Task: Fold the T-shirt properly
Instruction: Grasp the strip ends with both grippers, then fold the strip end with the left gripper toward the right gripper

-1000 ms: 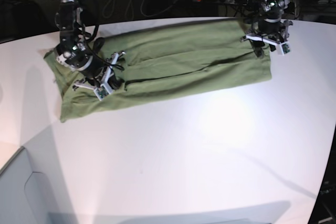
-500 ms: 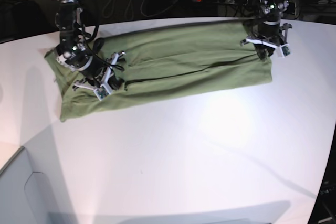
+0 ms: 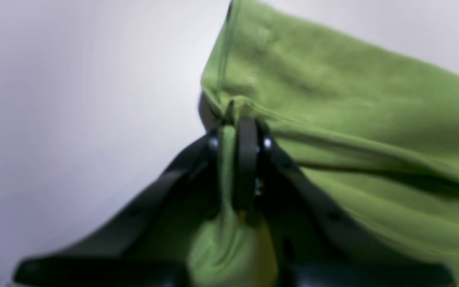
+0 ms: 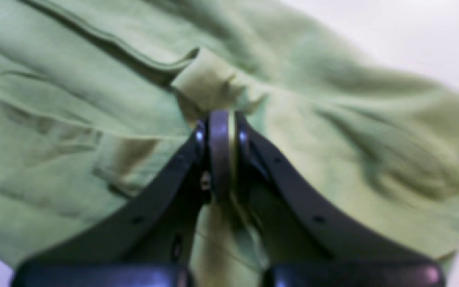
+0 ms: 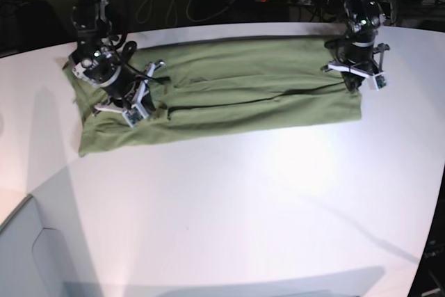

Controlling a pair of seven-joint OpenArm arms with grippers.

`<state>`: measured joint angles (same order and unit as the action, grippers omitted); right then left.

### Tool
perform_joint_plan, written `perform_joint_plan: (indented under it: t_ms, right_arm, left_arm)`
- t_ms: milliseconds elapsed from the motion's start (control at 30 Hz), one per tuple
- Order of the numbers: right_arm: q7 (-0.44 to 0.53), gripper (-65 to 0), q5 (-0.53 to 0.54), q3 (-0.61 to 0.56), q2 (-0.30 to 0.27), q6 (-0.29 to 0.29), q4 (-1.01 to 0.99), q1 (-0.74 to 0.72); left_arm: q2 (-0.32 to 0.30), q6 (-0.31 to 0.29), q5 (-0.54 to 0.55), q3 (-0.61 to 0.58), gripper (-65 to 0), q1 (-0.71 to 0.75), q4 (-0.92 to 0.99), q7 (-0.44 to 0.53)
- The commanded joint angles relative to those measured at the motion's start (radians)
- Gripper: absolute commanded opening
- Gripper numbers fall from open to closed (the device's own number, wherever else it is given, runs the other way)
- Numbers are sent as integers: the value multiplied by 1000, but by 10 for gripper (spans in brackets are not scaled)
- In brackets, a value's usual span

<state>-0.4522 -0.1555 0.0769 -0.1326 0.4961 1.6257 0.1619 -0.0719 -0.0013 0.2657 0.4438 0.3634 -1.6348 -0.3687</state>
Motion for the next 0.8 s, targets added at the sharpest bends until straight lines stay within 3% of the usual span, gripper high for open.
perform_joint_plan:
  t_ms: [0,133,367,700,767]
  right_arm:
    - [34,-649,20,13,-6,6,51,-3]
    - [34,-649,20,48,-3,6,166,40]
    - [26,-649,20,146,-2,6,270,107]
    - [25,-649,20,237,-2,6,282,141]
    - [25,-649,20,248,-2,6,282,153]
  left_arm:
    - [-10,2,4,2,-650,-7,-37,26]
    - [-6,4,4,-15,-650,-5,-120,26]
    - [-6,10,2,-161,-650,12,-262,26]
    - [-4,16,-19,-524,-650,-53,-236,26]
    - [11,68,-62,-597,-650,-82,-201,26]
